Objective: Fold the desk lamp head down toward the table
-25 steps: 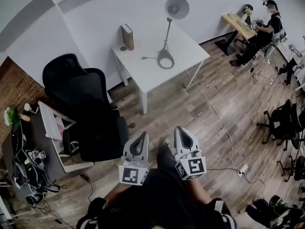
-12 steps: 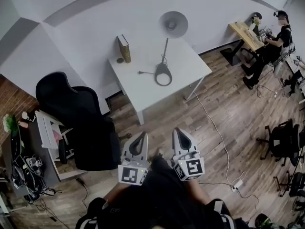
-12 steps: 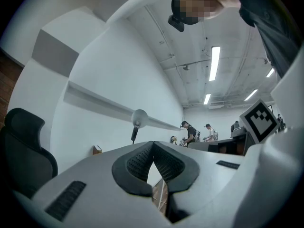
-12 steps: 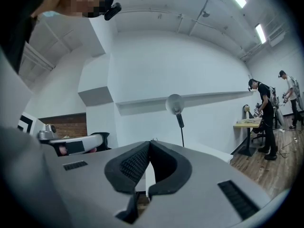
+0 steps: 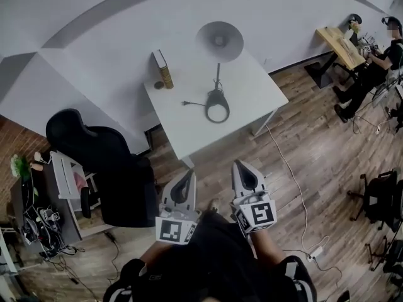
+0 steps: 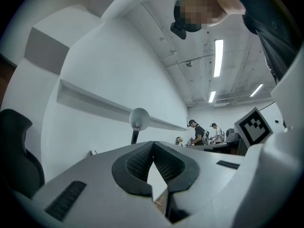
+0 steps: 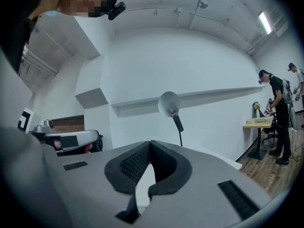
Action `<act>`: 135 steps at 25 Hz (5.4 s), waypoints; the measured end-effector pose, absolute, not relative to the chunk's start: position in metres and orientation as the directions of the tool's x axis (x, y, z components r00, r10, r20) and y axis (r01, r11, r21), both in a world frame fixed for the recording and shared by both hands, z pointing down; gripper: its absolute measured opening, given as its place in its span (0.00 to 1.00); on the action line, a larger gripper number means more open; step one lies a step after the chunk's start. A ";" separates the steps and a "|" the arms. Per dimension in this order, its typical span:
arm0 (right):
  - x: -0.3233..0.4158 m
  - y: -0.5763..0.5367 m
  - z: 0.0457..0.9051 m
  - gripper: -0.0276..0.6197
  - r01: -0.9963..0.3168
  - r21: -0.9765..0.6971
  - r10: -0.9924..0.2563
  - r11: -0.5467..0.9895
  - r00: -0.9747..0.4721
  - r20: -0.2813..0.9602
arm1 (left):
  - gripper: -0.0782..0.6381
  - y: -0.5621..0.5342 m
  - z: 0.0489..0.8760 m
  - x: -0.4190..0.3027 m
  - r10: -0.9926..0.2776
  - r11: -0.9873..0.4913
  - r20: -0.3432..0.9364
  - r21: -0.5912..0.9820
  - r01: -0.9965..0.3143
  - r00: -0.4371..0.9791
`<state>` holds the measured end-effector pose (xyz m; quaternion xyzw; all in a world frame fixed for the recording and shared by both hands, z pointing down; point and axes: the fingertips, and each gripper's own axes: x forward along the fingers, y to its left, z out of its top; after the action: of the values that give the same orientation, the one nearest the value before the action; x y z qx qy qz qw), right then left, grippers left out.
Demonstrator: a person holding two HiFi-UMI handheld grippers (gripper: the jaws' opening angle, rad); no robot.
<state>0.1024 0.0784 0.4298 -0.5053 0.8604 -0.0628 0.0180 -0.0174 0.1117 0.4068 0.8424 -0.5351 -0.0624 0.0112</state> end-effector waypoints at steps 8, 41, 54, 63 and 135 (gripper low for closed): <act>0.100 0.048 0.422 0.06 -0.861 -0.138 -0.867 0.490 -0.498 0.026 | 0.15 0.073 0.403 -0.014 -0.910 -0.414 -0.083 0.086 -0.906 0.407; 0.081 -0.136 0.373 0.06 -0.939 -0.114 -0.946 0.323 -0.318 -0.063 | 0.14 -0.151 0.371 -0.048 -0.834 -0.547 -0.174 0.128 -0.827 0.524; 0.116 -0.186 0.349 0.21 -0.932 -0.110 -0.936 0.345 -0.333 -0.113 | 0.26 -0.191 0.352 -0.027 -0.851 -0.515 -0.188 0.112 -0.850 0.491; 0.116 -0.213 0.343 0.29 -0.912 -0.129 -0.919 0.389 -0.376 -0.116 | 0.32 -0.218 0.334 -0.019 -0.852 -0.510 -0.197 0.102 -0.854 0.486; 0.101 -0.223 0.421 0.10 -0.897 -0.042 -0.897 0.441 -0.440 -0.027 | 0.15 -0.220 0.400 -0.005 -0.854 -0.508 -0.150 0.035 -0.860 0.498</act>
<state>0.1010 -0.2233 0.4208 -0.5285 0.8485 -0.0105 0.0224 -0.0050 -0.2203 0.4003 0.8652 -0.4953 -0.0742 -0.0221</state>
